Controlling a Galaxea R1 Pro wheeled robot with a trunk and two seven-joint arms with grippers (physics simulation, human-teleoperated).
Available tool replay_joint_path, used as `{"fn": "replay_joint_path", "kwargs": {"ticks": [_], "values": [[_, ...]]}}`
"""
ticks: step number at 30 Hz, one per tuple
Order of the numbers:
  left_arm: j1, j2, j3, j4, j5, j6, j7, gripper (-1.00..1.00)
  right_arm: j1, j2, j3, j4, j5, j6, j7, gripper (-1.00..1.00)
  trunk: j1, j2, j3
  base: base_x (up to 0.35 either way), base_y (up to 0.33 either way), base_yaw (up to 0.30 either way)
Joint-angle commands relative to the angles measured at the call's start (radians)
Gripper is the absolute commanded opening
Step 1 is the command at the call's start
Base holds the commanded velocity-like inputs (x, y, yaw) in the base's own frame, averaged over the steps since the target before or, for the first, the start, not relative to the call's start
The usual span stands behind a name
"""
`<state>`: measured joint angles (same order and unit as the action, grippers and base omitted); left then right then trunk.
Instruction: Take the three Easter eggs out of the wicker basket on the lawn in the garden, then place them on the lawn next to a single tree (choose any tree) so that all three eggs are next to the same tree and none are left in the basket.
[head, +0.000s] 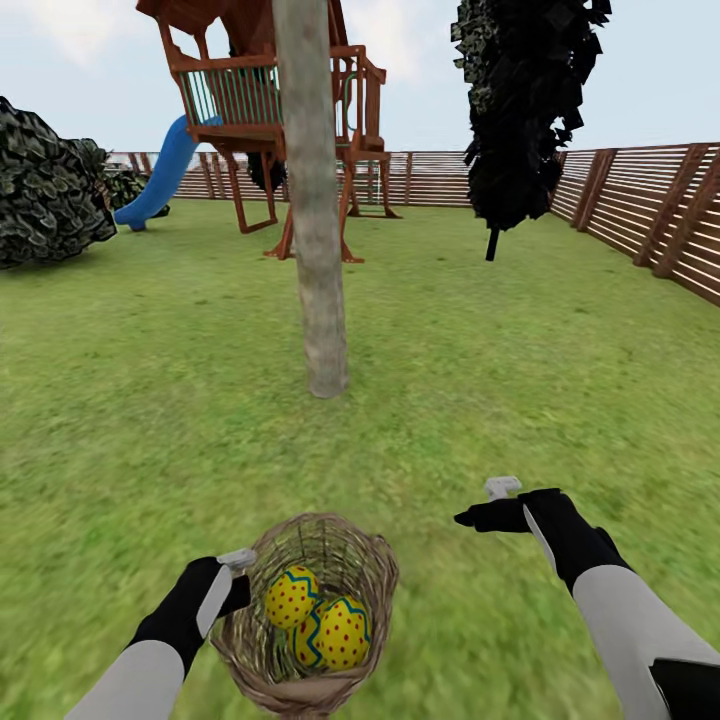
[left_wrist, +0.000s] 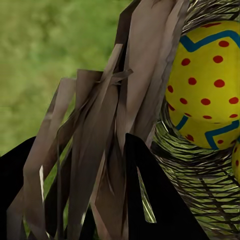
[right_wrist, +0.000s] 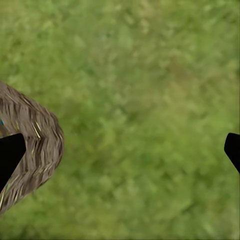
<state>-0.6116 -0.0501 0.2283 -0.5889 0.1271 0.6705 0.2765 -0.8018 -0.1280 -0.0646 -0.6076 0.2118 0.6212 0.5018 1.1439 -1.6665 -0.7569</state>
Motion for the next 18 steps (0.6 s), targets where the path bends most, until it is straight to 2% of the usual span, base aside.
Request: {"fn": "replay_joint_path", "kwargs": {"ticks": [1, 5, 11, 18], "values": [[0.000, 0.000, 0.003, -0.002, 0.011, 0.003, 0.007, -1.00, 0.000, 0.001, -0.004, -0.001, 0.011, 0.003, 0.010, 1.00, 0.000, 0.000, -0.001, 0.000, 0.000, 0.002], [0.000, 0.004, 0.004, -0.002, 0.011, 0.003, 0.006, -1.00, 0.000, 0.001, -0.004, -0.001, 0.010, 0.003, 0.011, 1.00, 0.000, 0.000, -0.001, 0.007, 0.000, 0.000], [0.000, 0.004, 0.003, -0.002, 0.011, 0.003, 0.003, -1.00, 0.000, 0.001, -0.004, -0.001, 0.009, 0.003, 0.012, 1.00, 0.000, 0.000, -0.001, 0.291, 0.000, 0.003], [0.000, 0.005, 0.005, -0.002, 0.011, 0.003, 0.003, -1.00, 0.000, 0.001, -0.004, -0.001, 0.010, 0.003, 0.011, 1.00, 0.000, 0.000, -0.001, 0.322, 0.000, 0.263]]}}
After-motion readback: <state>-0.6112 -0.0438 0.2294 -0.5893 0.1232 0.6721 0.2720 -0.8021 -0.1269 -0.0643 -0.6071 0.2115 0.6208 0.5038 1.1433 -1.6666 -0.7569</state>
